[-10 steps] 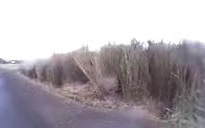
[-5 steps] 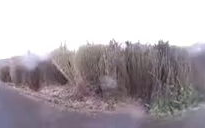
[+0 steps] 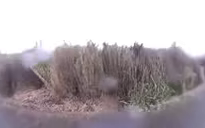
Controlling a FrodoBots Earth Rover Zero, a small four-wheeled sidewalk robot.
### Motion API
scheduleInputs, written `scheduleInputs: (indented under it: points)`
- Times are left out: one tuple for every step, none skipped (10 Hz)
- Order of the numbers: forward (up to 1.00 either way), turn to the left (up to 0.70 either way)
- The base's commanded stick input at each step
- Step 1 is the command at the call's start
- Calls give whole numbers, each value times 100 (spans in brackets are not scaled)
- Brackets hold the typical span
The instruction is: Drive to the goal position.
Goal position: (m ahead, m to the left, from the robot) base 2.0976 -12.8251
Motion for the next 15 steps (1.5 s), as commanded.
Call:
scheduleInputs:
  points:
    - [0, -70]
    - [0, -70]
    - [0, -70]
    - [0, -70]
    - [0, -70]
    - [0, -70]
    - [0, -70]
    - [0, -70]
    - [0, -70]
    - [0, -70]
    - [0, -70]
    - [0, -70]
    - [0, -70]
    - [0, -70]
    - [0, -70]
